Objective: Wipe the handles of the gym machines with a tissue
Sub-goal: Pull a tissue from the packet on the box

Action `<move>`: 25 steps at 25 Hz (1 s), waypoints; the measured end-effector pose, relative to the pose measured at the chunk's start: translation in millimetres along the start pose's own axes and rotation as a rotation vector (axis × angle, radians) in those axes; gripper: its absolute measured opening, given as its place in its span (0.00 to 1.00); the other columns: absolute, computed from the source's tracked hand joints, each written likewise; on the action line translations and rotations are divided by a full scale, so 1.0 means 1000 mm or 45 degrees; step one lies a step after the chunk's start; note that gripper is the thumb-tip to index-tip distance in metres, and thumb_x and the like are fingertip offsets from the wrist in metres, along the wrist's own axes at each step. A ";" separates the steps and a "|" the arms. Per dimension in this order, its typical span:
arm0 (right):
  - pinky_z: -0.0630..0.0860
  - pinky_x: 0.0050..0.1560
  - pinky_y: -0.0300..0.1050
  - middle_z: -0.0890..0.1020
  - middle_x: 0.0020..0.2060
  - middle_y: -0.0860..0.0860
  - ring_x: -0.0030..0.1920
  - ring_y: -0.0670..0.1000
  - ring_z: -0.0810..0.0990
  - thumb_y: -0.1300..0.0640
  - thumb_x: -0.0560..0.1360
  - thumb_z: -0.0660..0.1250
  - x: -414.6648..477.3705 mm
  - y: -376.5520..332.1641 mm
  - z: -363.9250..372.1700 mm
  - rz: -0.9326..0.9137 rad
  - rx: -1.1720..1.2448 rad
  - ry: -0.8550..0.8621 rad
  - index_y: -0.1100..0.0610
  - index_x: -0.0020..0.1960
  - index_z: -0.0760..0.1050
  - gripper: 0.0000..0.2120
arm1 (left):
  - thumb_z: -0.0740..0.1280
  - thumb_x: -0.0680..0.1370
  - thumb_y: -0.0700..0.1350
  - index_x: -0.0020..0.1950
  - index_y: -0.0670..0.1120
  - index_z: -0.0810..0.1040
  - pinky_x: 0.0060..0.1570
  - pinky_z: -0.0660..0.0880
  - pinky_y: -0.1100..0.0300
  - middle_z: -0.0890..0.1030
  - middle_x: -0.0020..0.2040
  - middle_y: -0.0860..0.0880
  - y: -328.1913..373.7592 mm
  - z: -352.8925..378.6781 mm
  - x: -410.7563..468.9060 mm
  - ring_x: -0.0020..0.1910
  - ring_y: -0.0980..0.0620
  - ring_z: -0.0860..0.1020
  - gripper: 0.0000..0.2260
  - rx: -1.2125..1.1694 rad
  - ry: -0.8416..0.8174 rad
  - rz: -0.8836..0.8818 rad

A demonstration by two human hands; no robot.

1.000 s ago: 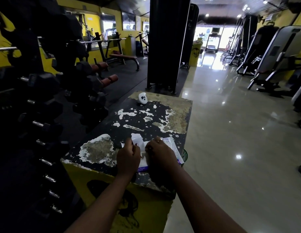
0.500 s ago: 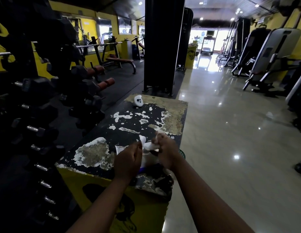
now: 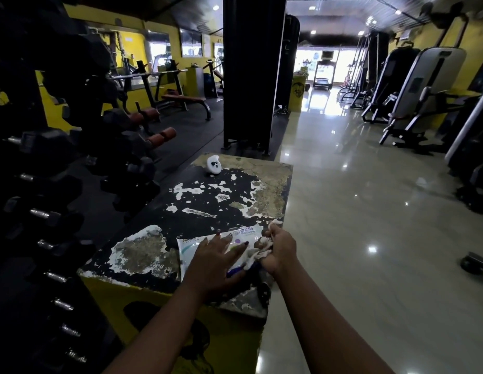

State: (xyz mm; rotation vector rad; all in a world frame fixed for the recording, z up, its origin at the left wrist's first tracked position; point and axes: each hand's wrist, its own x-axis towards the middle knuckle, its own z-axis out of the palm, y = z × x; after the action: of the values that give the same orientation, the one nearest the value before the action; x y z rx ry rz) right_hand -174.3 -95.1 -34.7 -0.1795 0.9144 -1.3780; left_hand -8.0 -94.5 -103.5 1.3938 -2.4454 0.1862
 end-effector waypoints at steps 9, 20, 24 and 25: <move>0.77 0.31 0.43 0.77 0.41 0.59 0.33 0.53 0.77 0.71 0.75 0.58 -0.015 -0.014 -0.024 -0.127 -0.090 -0.042 0.61 0.48 0.74 0.09 | 0.66 0.73 0.60 0.67 0.52 0.76 0.61 0.71 0.55 0.77 0.63 0.48 0.046 -0.055 0.029 0.62 0.48 0.76 0.24 -0.606 -0.057 -0.285; 0.77 0.40 0.46 0.83 0.48 0.59 0.46 0.55 0.83 0.53 0.78 0.66 -0.098 -0.042 -0.112 -0.605 -0.182 0.273 0.62 0.56 0.78 0.14 | 0.68 0.78 0.40 0.47 0.47 0.82 0.40 0.81 0.57 0.85 0.40 0.47 0.169 -0.069 0.031 0.38 0.52 0.83 0.05 -1.688 -0.153 -0.391; 0.74 0.31 0.42 0.82 0.38 0.58 0.34 0.54 0.80 0.53 0.76 0.68 -0.162 -0.062 -0.164 -0.720 -0.299 0.393 0.64 0.53 0.80 0.14 | 0.67 0.77 0.40 0.43 0.50 0.84 0.42 0.82 0.47 0.85 0.38 0.47 0.251 -0.061 0.023 0.40 0.45 0.84 0.07 -1.722 -0.391 -0.151; 0.74 0.29 0.42 0.81 0.35 0.58 0.31 0.54 0.79 0.54 0.76 0.69 -0.178 -0.067 -0.180 -0.774 -0.335 0.453 0.66 0.53 0.80 0.14 | 0.68 0.75 0.43 0.42 0.52 0.83 0.42 0.82 0.46 0.85 0.37 0.49 0.273 -0.059 0.020 0.38 0.47 0.84 0.06 -1.672 -0.416 -0.121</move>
State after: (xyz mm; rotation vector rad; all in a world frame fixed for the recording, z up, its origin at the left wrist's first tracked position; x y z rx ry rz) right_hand -326.8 118.0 -32.4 -0.4501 1.4145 -1.8809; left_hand -239.0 45.3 -29.4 0.8793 -1.8870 -1.4636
